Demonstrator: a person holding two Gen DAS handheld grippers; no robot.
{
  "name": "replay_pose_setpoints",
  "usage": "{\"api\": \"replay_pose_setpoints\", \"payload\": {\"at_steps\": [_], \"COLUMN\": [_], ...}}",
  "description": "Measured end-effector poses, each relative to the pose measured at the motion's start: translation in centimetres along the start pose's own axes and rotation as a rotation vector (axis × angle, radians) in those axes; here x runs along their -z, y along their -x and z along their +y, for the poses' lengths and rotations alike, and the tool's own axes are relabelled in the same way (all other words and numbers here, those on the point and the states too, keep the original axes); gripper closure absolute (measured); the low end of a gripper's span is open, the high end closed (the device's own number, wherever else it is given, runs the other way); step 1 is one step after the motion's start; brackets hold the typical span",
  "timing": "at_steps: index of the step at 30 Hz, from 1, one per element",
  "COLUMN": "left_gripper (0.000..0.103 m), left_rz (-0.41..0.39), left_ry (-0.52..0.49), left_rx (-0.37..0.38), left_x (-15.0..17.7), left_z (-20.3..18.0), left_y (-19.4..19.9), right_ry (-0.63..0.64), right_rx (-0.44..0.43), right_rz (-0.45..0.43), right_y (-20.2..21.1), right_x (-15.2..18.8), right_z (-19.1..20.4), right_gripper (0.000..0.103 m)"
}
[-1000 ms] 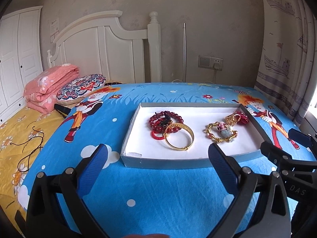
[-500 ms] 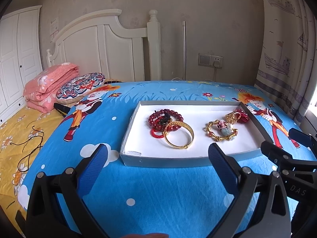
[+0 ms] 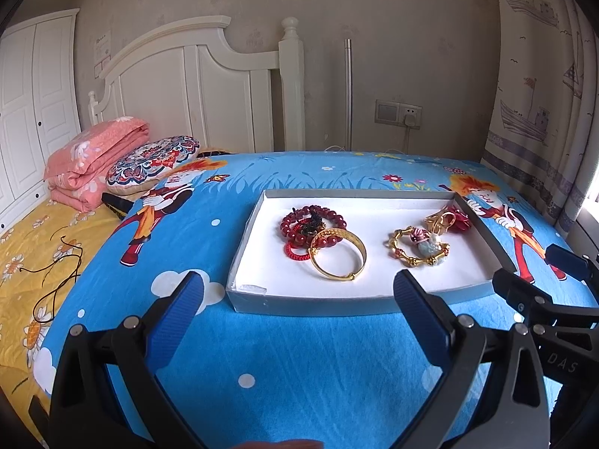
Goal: Organize jewelry
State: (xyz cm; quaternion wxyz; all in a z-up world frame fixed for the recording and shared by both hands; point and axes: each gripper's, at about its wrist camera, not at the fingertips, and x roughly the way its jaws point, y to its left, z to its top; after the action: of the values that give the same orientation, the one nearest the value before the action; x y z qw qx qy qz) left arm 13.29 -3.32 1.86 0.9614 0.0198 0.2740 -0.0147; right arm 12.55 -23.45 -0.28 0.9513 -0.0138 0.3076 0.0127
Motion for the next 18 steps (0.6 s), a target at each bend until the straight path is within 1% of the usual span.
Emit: {"api": "replay_pose_setpoints", "payload": {"at_steps": [18], "left_gripper": [0.005], "left_rz": [-0.007], "left_ry": [0.001], "left_rx": [-0.015], "left_x": [-0.02], "left_z": [0.16], "left_y": [0.24], "right_ry": [0.006], "right_rx": [-0.002], "right_rz": [0.001], "right_y": [0.0], "right_x": [0.29], "right_z": [0.24], "right_gripper": [0.019]}}
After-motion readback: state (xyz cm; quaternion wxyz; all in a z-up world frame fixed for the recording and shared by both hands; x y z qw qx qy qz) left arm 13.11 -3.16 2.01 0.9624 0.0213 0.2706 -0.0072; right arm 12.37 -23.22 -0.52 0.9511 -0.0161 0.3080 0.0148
